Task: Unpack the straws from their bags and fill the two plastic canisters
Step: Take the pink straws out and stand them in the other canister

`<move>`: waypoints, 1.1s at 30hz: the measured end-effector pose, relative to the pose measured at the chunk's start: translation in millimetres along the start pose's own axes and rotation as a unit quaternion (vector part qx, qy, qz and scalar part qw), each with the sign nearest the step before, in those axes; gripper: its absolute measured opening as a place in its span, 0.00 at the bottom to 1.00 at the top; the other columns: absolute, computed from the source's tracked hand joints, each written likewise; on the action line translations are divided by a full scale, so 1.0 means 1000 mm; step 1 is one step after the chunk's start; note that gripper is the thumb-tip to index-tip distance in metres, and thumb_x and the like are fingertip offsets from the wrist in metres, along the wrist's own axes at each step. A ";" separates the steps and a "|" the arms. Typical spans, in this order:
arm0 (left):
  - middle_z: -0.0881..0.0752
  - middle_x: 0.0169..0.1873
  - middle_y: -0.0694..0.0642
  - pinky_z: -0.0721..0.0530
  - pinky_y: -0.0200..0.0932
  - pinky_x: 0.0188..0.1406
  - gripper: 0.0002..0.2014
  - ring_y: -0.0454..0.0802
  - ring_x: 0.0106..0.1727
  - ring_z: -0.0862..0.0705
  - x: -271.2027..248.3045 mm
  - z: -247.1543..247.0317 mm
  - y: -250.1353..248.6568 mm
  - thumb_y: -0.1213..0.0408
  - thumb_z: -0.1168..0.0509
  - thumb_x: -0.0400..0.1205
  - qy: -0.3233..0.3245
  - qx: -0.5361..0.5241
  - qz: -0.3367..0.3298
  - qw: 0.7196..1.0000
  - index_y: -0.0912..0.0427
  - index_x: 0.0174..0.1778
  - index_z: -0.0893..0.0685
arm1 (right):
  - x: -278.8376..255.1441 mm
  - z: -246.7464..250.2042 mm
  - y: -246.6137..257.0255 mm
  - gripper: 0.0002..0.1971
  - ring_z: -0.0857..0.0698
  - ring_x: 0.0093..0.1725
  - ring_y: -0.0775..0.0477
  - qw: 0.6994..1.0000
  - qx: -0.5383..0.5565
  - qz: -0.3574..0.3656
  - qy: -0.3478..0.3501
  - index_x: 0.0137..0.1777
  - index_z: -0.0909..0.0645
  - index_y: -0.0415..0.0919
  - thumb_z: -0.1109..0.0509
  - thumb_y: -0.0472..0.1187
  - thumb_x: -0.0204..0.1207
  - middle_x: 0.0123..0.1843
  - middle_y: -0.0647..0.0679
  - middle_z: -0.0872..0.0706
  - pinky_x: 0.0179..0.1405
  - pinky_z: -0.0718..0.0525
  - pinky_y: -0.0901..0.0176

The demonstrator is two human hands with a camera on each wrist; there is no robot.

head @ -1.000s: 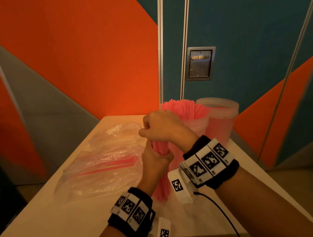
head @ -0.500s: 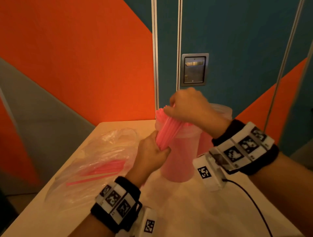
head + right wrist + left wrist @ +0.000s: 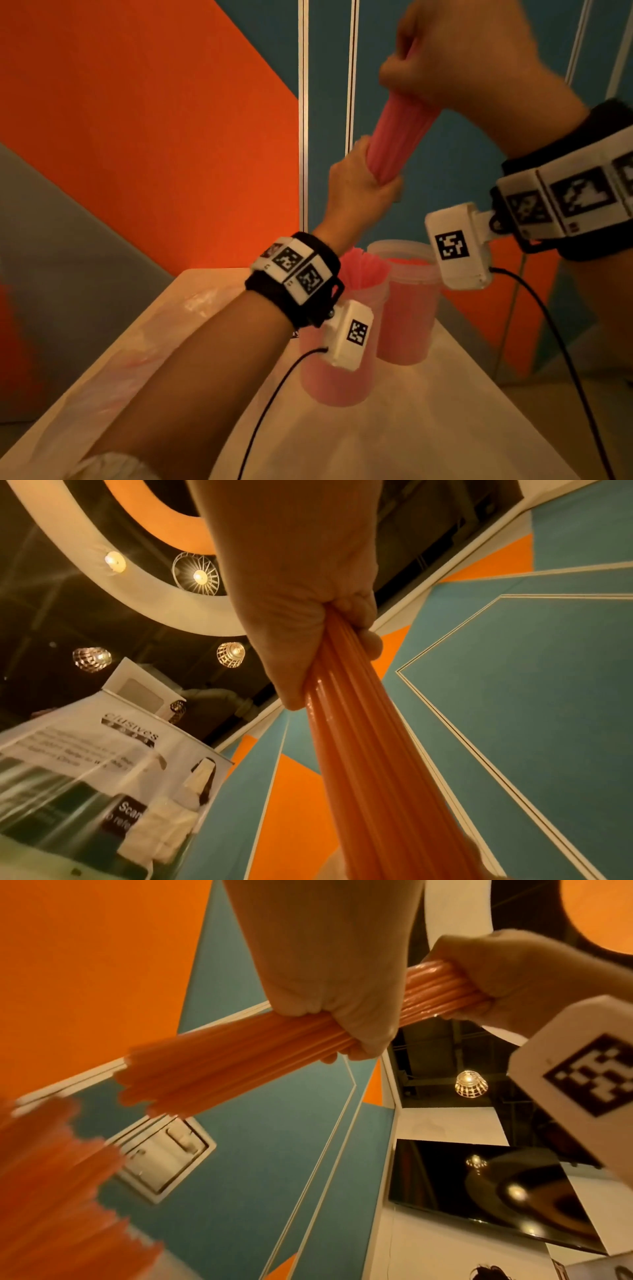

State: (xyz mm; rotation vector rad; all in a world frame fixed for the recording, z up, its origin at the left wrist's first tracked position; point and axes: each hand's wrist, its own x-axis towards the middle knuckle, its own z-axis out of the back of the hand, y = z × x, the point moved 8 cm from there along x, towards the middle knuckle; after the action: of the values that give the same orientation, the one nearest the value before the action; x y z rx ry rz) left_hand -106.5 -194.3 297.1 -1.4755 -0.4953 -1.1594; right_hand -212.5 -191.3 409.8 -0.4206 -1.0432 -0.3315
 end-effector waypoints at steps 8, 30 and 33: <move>0.26 0.28 0.44 0.28 0.35 0.27 0.12 0.45 0.29 0.25 -0.044 -0.046 0.069 0.69 0.28 0.71 0.022 -0.063 0.123 0.990 0.54 0.43 0.25 | -0.022 -0.068 0.006 0.12 0.29 0.34 0.38 0.994 -0.032 0.021 0.105 0.42 0.15 0.33 0.34 0.42 0.68 0.28 0.40 0.31 0.35 0.31 0.54; 0.37 0.80 0.53 0.53 0.56 0.81 0.23 0.52 0.83 0.47 -0.072 -0.004 0.149 0.57 0.52 0.87 0.212 0.252 0.177 0.928 0.54 0.78 0.35 | -0.123 -0.274 -0.002 0.25 0.22 0.64 0.43 0.858 0.308 -0.133 0.389 0.47 0.23 0.60 0.58 0.66 0.63 0.62 0.50 0.18 0.68 0.30 0.38; 0.37 0.80 0.56 0.56 0.42 0.81 0.22 0.47 0.82 0.45 -0.074 -0.009 0.149 0.61 0.56 0.88 0.257 0.262 0.137 0.920 0.60 0.79 0.37 | -0.116 -0.261 -0.016 0.21 0.27 0.70 0.51 0.837 0.396 -0.193 0.324 0.45 0.23 0.74 0.58 0.69 0.67 0.61 0.60 0.21 0.76 0.42 0.33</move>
State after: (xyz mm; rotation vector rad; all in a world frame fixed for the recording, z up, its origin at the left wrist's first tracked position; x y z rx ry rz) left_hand -19.1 -221.4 157.9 -0.7094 -0.1960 -1.0326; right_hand -76.2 -324.5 196.3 0.6384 -0.5015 -0.3324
